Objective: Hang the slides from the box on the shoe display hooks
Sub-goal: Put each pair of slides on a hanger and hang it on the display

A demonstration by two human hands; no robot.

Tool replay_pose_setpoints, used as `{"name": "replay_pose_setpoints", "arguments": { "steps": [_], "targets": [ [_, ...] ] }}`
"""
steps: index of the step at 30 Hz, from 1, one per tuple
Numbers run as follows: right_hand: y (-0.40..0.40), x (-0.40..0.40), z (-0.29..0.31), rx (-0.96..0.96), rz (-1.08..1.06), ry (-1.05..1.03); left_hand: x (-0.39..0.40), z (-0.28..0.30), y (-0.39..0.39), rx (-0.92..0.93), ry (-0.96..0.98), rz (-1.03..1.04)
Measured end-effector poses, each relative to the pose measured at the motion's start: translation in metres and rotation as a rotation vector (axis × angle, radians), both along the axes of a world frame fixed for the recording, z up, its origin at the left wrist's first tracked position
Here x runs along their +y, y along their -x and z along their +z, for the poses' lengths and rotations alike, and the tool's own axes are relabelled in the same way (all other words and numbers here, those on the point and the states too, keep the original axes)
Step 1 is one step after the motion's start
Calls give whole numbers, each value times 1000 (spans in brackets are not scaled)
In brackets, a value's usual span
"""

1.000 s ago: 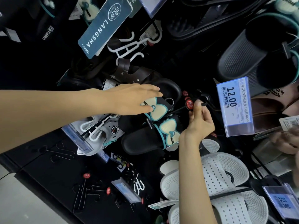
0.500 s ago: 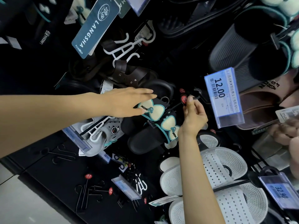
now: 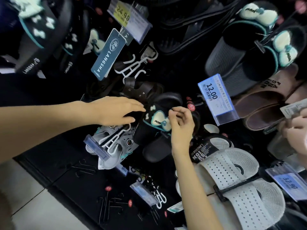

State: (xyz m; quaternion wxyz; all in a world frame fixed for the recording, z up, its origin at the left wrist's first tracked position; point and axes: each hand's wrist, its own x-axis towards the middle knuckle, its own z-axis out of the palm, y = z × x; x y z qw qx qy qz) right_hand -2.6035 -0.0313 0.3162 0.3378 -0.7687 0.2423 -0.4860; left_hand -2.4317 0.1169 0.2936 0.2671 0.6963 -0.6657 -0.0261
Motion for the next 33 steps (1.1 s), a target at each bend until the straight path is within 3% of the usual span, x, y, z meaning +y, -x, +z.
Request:
{"name": "replay_pose_setpoints", "arguments": {
  "steps": [9, 16, 27, 33],
  "targets": [
    [-73, 62, -31, 483, 272, 125, 89, -21, -65, -199, -197, 176],
    [-151, 124, -51, 813, 497, 356, 170, -47, -125, -305, -370, 315],
    [-282, 252, -90, 1057, 785, 552, 311, -78, -175, -455, -594, 470],
    [-332, 299, -136, 1188, 872, 622, 350, -130, -207, -337, -688, 560]
  ]
}}
